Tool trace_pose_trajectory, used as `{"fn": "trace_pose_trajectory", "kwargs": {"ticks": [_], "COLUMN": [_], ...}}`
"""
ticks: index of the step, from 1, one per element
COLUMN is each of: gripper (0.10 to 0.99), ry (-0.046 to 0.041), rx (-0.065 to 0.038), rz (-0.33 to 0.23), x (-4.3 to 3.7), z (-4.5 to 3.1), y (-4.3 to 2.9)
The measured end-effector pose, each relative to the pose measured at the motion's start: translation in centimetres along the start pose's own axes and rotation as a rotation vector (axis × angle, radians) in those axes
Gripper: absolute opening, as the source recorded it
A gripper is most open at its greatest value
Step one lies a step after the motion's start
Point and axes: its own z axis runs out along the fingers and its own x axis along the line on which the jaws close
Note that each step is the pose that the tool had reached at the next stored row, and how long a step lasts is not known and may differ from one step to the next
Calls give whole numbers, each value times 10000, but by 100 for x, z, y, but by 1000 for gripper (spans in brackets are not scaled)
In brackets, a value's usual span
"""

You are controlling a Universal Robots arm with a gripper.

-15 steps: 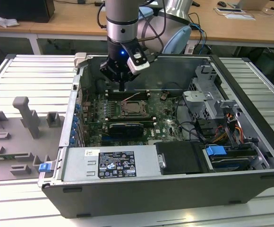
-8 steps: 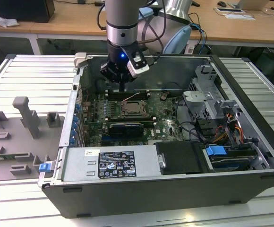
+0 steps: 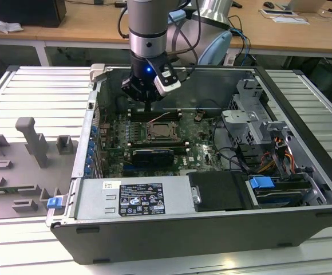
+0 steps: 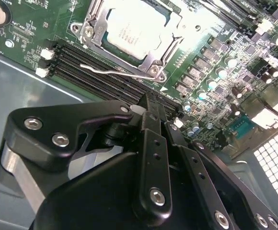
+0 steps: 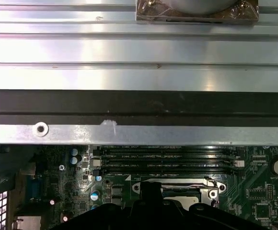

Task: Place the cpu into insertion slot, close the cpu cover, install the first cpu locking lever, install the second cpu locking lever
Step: 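Install the first cpu locking lever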

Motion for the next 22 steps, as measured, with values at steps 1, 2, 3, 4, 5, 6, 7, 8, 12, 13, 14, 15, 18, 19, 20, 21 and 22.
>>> {"fn": "trace_pose_trajectory", "kwargs": {"ticks": [1,2,3,4,5,6,7,8,12,13,14,15,18,19,20,21,22], "gripper": [106,106,106,106,106,106,106,106,106,106,106,106,106,106,106,106,106], "ry": [2,2,1,1,3,2,9,27,42,42,43,43,42,43,43,42,43], "rx": [2,2,-8,-32,-66,-97,-100,-101,-105,-105,-103,-103,-104,-103,-103,-103,-103], "rz": [1,-1,-4,-7,-8,-20,-83,-249,-401,-401,-401,-401,-401,-401,-401,-402,-402], "x": [-23,-48,-65,-78,-90,-104,-109,-114,-198,-212,-223,-241,-270,-282,-289,-296,-310], "z": [9,17,25,29,32,41,49,64,121,131,140,161,201,212,218,224,231], "y": [-1,-2,-2,-3,-4,-4,-3,-4,9,11,13,21,29,29,28,27,27]}}
